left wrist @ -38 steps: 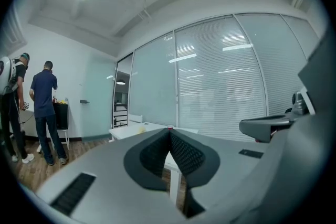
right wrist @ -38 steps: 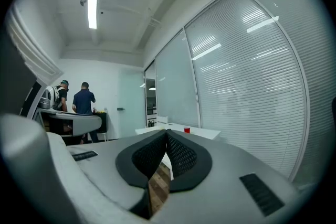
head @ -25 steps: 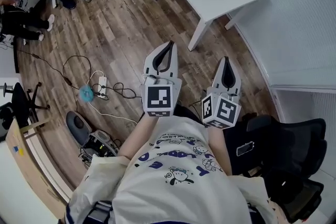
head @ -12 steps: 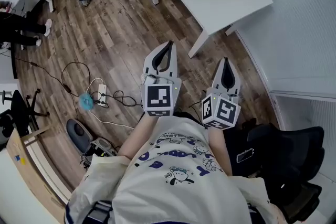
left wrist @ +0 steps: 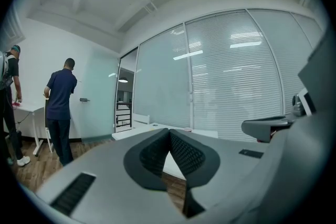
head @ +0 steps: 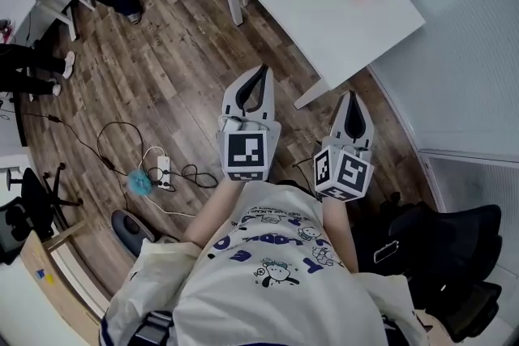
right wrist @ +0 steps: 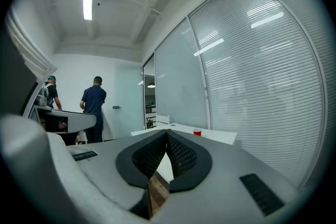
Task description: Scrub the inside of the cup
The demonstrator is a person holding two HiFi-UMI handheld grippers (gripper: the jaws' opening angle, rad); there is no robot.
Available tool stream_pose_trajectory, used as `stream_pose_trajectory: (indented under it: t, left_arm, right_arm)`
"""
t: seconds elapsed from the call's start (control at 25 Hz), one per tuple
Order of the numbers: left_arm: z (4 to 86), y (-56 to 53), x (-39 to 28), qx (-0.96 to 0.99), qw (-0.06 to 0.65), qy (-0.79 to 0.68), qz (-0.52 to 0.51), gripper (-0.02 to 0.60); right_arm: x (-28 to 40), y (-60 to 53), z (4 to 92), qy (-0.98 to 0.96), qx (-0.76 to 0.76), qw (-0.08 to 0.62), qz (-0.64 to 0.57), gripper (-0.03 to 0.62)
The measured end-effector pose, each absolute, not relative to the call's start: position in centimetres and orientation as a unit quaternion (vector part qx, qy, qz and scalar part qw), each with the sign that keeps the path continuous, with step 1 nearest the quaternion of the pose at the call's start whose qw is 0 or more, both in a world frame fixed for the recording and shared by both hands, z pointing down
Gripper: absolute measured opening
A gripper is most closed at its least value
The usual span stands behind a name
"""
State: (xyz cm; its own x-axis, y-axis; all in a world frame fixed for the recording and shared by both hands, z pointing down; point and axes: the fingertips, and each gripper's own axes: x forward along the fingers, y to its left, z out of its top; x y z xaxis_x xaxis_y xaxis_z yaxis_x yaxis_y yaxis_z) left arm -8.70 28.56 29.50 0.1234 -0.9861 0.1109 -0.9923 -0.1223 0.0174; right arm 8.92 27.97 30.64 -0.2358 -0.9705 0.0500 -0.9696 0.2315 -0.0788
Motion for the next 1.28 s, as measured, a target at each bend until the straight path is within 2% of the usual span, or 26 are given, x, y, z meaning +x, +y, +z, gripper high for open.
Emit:
stream_pose_trajectory:
  t: [0.56, 1.28]
  left_arm:
    - [30.8, 23.3, -12.3, 0.758, 0.062, -0.648, 0.040, 0.031]
    - [32.3, 15.8, -11.8, 0.750, 0.083, -0.654, 0.056, 0.031]
  right_arm:
    - [5.9, 23.2, 31.3, 0.770, -0.635, -0.007, -0.054, 0.000]
    - [8.0, 15.3, 32.6, 0.764, -0.642, -0.022, -0.067, -0.002]
